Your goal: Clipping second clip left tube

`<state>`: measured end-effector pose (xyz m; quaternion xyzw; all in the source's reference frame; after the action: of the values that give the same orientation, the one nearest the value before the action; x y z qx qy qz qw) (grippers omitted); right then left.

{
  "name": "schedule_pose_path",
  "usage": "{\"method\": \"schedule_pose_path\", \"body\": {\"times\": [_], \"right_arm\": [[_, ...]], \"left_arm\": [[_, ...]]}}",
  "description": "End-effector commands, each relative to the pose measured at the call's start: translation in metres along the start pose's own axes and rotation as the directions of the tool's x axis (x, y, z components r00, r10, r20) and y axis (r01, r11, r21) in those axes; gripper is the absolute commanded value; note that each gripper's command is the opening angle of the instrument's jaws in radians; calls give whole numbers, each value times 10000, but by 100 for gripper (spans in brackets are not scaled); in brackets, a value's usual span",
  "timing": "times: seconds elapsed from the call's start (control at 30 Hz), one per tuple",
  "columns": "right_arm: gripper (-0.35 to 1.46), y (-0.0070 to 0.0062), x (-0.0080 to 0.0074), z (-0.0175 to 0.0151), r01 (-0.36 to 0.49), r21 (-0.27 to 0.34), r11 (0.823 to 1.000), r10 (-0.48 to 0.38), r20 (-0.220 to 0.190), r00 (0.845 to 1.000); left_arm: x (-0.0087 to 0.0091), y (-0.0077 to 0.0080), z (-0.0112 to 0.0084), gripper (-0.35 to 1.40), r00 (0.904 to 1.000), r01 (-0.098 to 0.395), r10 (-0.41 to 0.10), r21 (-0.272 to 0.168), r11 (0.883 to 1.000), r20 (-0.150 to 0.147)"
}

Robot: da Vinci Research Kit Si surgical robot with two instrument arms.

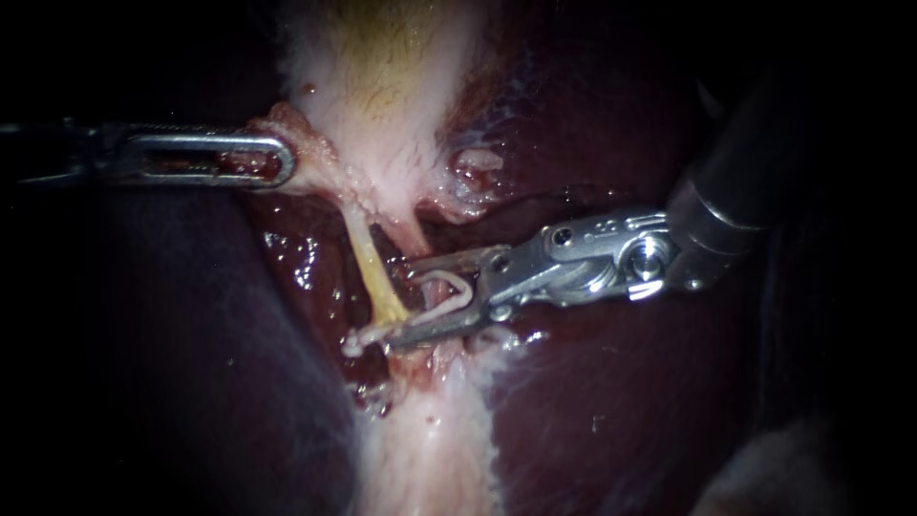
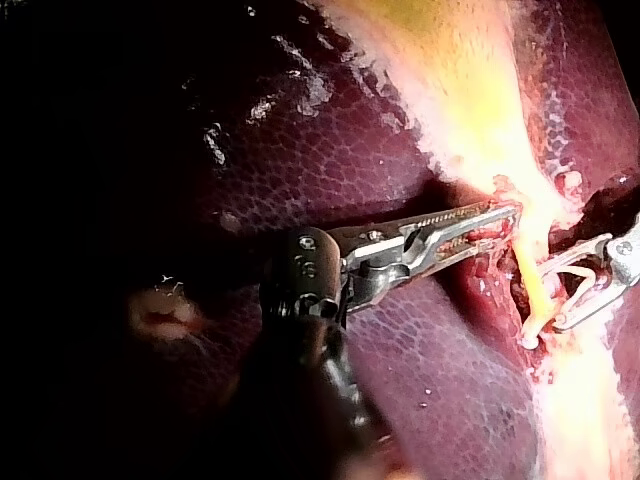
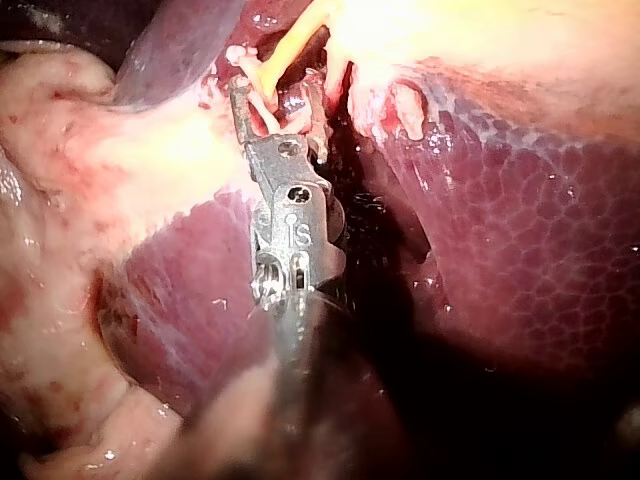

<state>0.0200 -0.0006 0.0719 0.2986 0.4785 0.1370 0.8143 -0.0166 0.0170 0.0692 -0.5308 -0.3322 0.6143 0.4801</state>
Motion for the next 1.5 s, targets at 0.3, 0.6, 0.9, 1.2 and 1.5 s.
{"method": "schedule_pose_path", "body": {"times": [0.3, 0.6, 0.9, 1.2, 1.5], "right_arm": [[45, -4, 3, 26, -304, 730, 9969, 318, -184, 9993], [45, -13, 8, 34, -420, 1285, 9908, 533, -852, 9949], [45, -35, 31, 22, -579, 1774, 9824, 929, -1954, 9763], [42, -67, 44, 29, -763, 2545, 9641, 1240, -1769, 9764], [39, -67, 44, 30, -1073, 2843, 9527, 1576, -1604, 9744]], "left_arm": [[0, 0, 0, -35, 10000, 0, 0, 0, 10000, -2], [0, 0, 1, -35, 10000, 0, 0, 0, 10000, -2], [1, -1, 0, -35, 10000, 4, -4, -10, 10000, 5], [1, -2, 0, -35, 10000, 4, -4, -15, 10000, 9], [1, -2, -1, -35, 10000, 3, -3, -17, 10000, 10]]}}
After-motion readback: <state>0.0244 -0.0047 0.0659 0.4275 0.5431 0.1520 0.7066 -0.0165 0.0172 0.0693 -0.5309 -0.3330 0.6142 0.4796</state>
